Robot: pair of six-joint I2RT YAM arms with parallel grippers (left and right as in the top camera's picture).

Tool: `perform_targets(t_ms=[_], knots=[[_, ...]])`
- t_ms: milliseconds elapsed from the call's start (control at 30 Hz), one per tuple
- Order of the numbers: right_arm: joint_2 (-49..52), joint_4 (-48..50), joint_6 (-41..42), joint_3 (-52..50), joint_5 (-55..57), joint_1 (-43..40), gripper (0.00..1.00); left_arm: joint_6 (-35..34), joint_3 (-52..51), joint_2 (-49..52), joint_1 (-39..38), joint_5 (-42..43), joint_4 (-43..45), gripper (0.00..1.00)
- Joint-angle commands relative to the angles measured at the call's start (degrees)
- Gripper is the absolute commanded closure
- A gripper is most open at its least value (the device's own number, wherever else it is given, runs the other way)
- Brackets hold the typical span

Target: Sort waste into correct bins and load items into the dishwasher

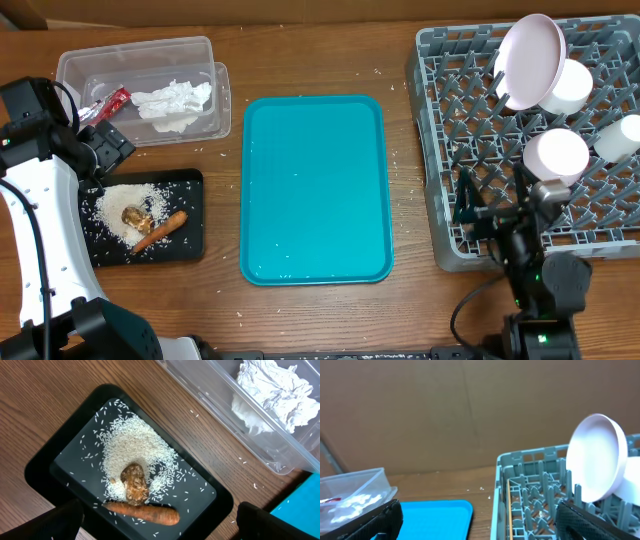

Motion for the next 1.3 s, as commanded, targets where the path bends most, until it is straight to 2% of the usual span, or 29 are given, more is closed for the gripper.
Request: perform_targets(t_ms=[0, 500, 733, 867, 1267], knots=[[-4.9, 0.5, -1.9, -3.1, 1.7, 1.9, 0.0, -0.8, 0.3, 0.5, -0.1, 0.1, 0.1, 0.0], [-11.9, 0.6, -1.9, -8.3, 6.0, 4.5, 0.0, -0.8, 0.3, 0.5, -0.1, 0.1, 0.1, 0.0], [-20.7, 0.8, -1.9, -13.5, 6.0, 4.5, 0.0, -0.8, 0.3, 0.5, -0.1, 0.1, 0.1, 0.0], [-25.0, -3.5, -2.0, -13.6, 6.5, 4.4, 0.0, -0.8, 0.3, 0.5, -0.1, 0.1, 0.1, 0.0], [-25.0, -13.6, -1.9, -13.6, 7.3, 2.0, 0.0, -0.8, 0.3, 0.5, -0.1, 0.1, 0.1, 0.0]])
